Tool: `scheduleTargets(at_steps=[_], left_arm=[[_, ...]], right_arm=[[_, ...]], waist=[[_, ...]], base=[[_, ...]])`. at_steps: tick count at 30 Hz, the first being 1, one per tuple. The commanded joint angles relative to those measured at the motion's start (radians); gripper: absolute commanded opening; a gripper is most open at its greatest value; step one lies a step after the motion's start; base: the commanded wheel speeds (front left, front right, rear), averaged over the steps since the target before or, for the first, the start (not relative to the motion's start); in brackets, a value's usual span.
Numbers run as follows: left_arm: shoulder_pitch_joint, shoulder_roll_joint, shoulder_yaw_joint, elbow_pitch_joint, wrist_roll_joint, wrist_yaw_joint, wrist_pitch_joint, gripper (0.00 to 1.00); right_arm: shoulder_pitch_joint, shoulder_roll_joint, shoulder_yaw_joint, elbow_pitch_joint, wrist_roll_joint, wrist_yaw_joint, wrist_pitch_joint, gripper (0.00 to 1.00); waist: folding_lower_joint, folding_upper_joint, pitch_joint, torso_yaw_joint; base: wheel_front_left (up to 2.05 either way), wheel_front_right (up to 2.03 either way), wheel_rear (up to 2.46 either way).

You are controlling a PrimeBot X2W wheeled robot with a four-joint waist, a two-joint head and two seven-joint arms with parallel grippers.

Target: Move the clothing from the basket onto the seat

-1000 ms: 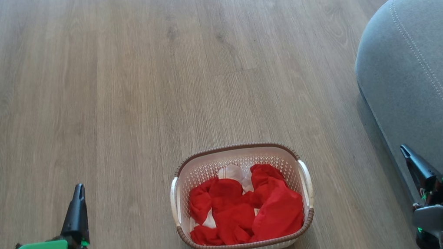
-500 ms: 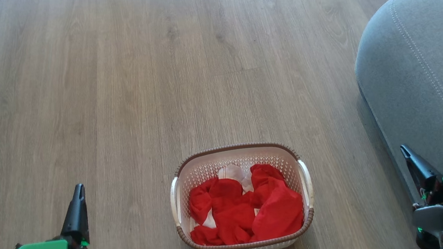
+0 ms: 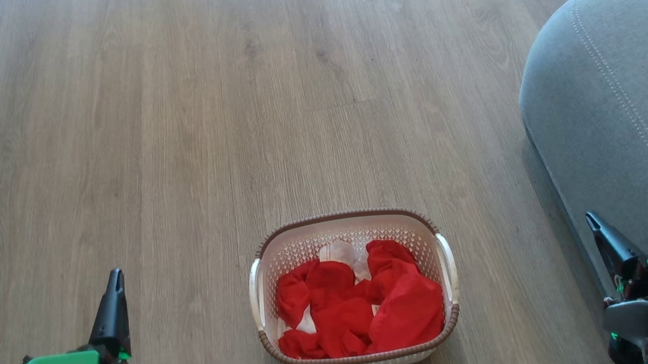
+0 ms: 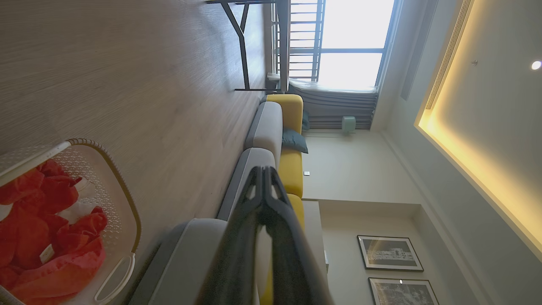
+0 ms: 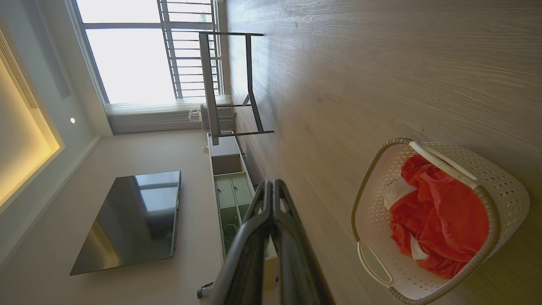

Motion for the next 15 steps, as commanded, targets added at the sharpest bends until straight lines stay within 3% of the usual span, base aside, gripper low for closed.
scheduleTargets(at_steps=[1, 15], left_arm=[[-0.056, 0.008, 0.036, -0.036, -0.004, -0.007, 0.003, 0.00], [-0.056, 0.008, 0.036, -0.036, -0.004, -0.007, 0.003, 0.00]], right_arm=[[-0.052, -0.007, 0.018, -0.041, 0.006, 0.007, 0.007, 0.00], [-0.052, -0.007, 0.018, -0.041, 0.006, 0.007, 0.007, 0.00]], waist=[[0.0000, 0.0000, 0.000, 0.000], [0.0000, 0.0000, 0.000, 0.000]], base=[[0.00, 0.00, 0.00], [0.00, 0.00, 0.00]])
